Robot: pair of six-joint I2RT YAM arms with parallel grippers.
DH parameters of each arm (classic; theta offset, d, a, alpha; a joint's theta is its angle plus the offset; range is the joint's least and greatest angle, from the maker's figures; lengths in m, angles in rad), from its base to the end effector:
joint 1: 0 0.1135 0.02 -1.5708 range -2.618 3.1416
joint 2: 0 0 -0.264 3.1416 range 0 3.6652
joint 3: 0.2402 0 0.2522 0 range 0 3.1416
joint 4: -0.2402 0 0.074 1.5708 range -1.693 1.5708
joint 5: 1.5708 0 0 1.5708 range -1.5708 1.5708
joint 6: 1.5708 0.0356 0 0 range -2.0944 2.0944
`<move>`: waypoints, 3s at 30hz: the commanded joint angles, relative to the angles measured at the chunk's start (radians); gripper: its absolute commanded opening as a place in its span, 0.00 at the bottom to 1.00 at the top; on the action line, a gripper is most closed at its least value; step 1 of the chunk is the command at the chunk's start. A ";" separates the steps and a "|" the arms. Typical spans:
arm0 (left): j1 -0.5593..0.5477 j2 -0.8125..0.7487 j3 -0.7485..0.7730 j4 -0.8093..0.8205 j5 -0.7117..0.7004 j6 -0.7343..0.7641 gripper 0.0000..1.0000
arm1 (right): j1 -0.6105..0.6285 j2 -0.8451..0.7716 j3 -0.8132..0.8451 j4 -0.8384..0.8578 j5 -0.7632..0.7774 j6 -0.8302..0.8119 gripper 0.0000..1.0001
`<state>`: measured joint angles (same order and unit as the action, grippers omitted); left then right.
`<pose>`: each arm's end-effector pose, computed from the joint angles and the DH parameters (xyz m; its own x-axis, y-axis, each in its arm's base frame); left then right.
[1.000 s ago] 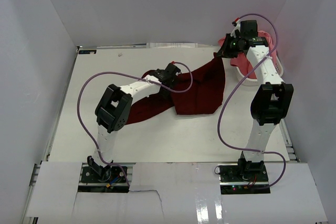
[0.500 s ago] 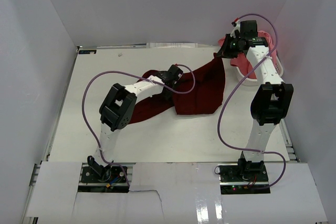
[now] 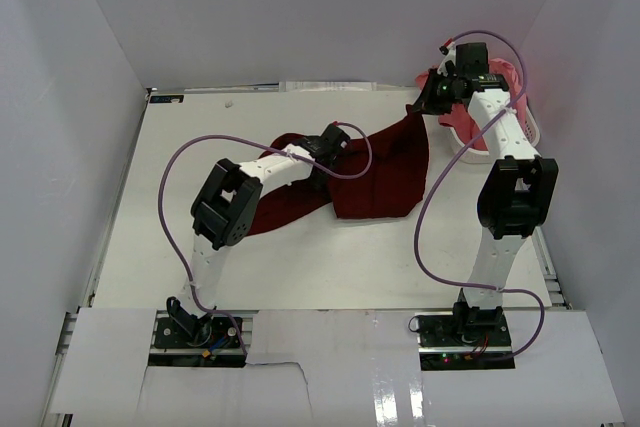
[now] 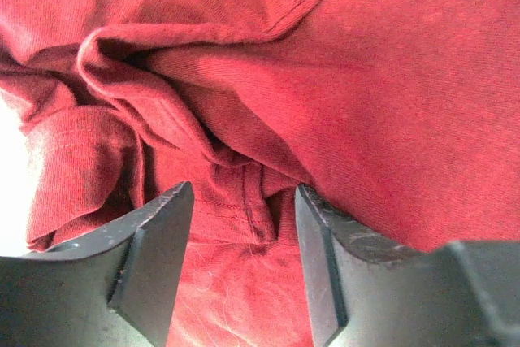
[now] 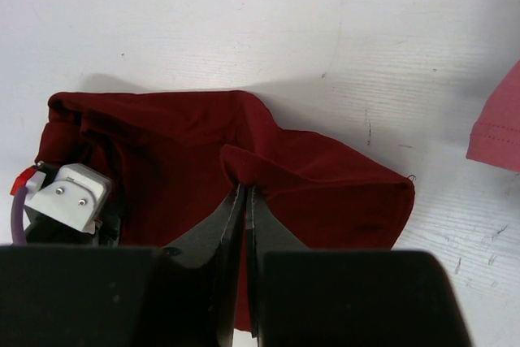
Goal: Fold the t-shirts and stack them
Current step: Flatten out the tshirt
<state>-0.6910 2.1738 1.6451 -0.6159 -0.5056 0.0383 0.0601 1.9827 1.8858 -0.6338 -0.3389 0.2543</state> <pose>0.3616 -0.2767 0.1634 -0.6857 0.6106 -0.3962 0.4299 0.7790 0.4565 0.4539 0.0392 0.3196 -0.7212 0.1943 -0.6649 -0.1264 0.9068 0.4021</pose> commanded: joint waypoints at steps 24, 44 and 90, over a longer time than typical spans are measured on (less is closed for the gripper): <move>0.047 -0.100 -0.060 -0.012 -0.086 -0.061 0.53 | 0.006 -0.035 -0.011 0.037 -0.015 -0.010 0.08; 0.082 -0.106 -0.067 -0.027 -0.111 -0.101 0.27 | 0.012 -0.033 -0.010 0.031 -0.012 -0.013 0.08; 0.744 -0.382 0.305 -0.314 0.608 -0.380 0.00 | 0.018 -0.123 0.225 -0.066 -0.064 -0.020 0.08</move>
<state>0.0170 1.9282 2.0331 -0.8825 -0.0246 -0.2852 0.0711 1.9884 2.1605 -0.7334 -0.3698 0.2428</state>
